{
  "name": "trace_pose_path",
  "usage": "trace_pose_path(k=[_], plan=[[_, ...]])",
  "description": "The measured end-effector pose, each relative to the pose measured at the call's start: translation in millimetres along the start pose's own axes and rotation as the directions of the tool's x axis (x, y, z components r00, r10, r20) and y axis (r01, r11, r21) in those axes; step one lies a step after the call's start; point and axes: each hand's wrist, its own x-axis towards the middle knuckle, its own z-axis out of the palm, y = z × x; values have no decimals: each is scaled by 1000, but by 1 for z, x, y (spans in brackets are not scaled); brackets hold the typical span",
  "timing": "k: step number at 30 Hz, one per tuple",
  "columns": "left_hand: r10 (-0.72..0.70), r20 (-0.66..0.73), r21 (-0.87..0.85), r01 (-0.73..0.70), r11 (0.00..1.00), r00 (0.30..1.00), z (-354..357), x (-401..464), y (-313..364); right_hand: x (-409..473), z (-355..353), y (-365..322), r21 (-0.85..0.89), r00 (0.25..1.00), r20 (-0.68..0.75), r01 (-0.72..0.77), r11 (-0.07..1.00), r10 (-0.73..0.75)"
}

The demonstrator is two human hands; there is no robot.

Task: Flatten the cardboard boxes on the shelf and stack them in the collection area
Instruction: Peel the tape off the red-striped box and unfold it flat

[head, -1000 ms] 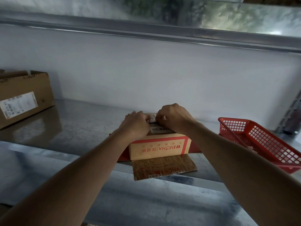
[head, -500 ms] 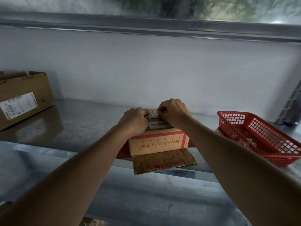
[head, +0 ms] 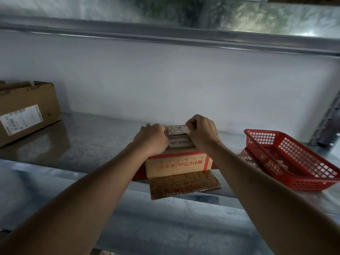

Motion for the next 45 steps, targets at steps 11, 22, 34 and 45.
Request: trace_pose_path(k=[11, 22, 34, 45], plan=[[11, -1, 85, -10, 996, 1000, -3, -4, 8, -13, -27, 17, 7, 998, 48, 34, 999, -34], [119, -32, 227, -109, 968, 992, -7, -11, 42, -7, -34, 2, -203, 973, 200, 158, 966, -118], [241, 69, 164, -249, 954, 968, 7, -8, 31, -5, -39, 36, 316, 942, -184, -213, 924, 280], [234, 204, 140, -264, 954, 951, 1, 6, 57, -6, -55, 50, -11, 973, -209, 94, 996, -94]])
